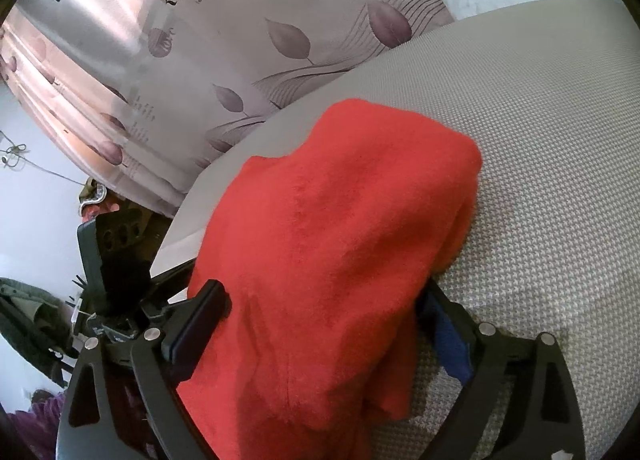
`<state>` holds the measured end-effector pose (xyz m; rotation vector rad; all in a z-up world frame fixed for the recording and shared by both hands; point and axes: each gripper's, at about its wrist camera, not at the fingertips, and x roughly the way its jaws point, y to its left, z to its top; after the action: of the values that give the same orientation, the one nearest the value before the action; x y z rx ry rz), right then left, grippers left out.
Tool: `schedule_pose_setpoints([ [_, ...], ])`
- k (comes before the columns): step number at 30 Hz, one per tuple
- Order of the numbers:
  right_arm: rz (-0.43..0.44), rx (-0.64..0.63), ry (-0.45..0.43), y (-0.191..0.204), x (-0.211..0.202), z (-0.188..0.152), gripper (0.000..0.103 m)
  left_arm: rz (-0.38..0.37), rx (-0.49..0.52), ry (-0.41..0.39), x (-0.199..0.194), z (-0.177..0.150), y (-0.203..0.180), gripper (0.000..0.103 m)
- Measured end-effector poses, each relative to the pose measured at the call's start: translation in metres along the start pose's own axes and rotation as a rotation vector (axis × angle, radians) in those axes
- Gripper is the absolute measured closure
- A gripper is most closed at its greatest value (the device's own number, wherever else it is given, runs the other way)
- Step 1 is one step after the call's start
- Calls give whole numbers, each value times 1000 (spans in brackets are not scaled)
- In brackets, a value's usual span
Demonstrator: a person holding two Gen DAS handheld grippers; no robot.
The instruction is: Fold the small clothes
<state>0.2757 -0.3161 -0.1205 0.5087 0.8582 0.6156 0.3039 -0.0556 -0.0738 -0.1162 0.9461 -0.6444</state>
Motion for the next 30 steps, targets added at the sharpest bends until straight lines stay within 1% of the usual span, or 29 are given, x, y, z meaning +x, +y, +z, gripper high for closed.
schedule_pose_setpoints([
  [4,-7,-2,-9,1,-2,-4,9,19,22,7,3,0,-5,0],
  [14,-19,-7,-17,3,-3,-5,9,51,49,16,12,3,-10,0],
  [21,-22,-19,-14,6,-1,-5,5,54,47,11,13,1,-11,0],
  [30,-14,-26,-10,6,0,-3,4,60,52,10,15,1,-11,0],
])
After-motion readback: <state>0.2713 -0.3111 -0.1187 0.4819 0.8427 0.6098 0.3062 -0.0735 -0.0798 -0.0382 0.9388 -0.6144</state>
